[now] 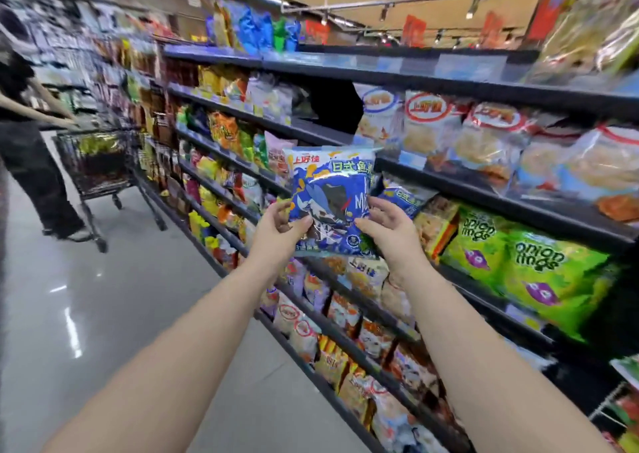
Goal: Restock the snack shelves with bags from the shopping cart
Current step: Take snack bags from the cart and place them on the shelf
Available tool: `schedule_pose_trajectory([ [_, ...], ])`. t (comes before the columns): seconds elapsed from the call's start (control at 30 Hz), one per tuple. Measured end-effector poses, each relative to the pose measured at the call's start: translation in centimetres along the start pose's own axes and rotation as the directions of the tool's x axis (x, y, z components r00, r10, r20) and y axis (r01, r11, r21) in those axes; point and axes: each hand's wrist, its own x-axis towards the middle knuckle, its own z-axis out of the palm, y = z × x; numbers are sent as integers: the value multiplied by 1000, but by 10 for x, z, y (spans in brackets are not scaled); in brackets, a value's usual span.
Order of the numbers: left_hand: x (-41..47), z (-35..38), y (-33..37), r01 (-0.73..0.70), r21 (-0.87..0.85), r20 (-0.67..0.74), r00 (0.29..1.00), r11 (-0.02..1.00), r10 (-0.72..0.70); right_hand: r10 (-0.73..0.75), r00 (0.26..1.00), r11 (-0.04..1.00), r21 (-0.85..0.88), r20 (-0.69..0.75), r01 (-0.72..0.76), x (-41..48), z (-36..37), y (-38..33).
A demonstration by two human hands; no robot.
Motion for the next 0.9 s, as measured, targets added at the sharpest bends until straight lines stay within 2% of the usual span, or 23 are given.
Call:
schedule_pose_trajectory([
  [0.13,90,-1,28,-107,19,19,994,994,107,-146,986,989,-44,-79,143,79,21,-21],
  [0.33,227,17,75,-232,29,48,972,972,230,-301,950,952,-81,-84,294,211,32,-65],
  [0.5,325,30,114,-300,-14,93,949,954,300,-432,893,899,-138,-127,415,295,40,-104],
  [0.7,422,60,159,-426,-64,131,893,902,431,-535,830,839,-218,-160,499,368,36,-146],
  [0.9,495,111,194,-477,-120,311,815,871,489,-633,710,766,-376,-309,521,413,19,-178],
])
